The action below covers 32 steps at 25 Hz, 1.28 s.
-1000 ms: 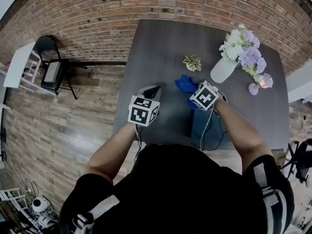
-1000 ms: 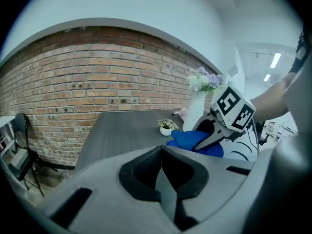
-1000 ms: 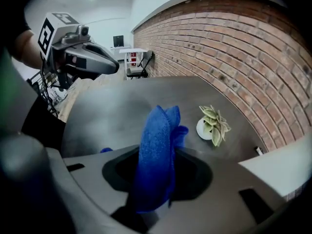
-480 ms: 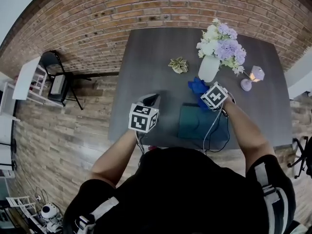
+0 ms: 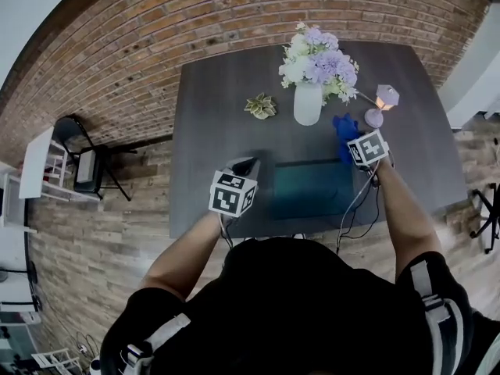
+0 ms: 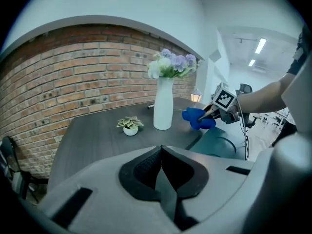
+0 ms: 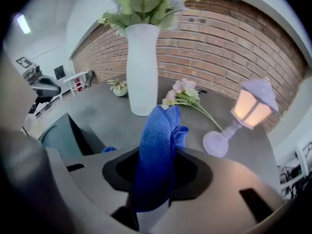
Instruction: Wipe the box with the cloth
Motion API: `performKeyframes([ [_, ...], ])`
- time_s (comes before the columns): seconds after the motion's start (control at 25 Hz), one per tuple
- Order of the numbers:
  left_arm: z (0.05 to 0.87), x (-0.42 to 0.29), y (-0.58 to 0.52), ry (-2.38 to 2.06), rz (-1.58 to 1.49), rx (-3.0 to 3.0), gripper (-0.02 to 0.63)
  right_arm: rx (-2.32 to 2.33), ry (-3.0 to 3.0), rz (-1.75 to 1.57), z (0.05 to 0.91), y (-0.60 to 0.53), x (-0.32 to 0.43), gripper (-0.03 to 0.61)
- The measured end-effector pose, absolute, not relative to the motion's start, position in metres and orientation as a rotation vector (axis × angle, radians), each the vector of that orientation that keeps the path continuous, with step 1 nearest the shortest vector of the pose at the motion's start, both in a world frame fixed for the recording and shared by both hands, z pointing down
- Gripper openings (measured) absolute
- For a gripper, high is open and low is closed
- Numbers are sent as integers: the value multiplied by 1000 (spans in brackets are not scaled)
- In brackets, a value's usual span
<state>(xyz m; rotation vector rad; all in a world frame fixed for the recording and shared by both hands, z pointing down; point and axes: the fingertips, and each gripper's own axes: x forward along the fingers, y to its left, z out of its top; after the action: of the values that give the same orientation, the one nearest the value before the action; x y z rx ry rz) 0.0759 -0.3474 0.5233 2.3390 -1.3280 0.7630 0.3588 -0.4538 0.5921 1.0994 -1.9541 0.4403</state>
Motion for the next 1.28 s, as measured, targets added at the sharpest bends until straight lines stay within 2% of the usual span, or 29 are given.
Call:
performKeyframes([
  [0.24,515,85,-346,-1242,751,2446,9,1352,-1808,539,593,-414,410,147],
  [0.72,524,-1,-313,-1200,617,2410,9,1487,-1560,709,602,-275,419,149],
  [0.96,530,-5,-287,-1062,573,2471,9,1566,-1390,740,593,-195,425,150],
  [1.28,542,-5,-261,-1020,538,2480,9,1581,-1354,632,560,-186,431,150],
])
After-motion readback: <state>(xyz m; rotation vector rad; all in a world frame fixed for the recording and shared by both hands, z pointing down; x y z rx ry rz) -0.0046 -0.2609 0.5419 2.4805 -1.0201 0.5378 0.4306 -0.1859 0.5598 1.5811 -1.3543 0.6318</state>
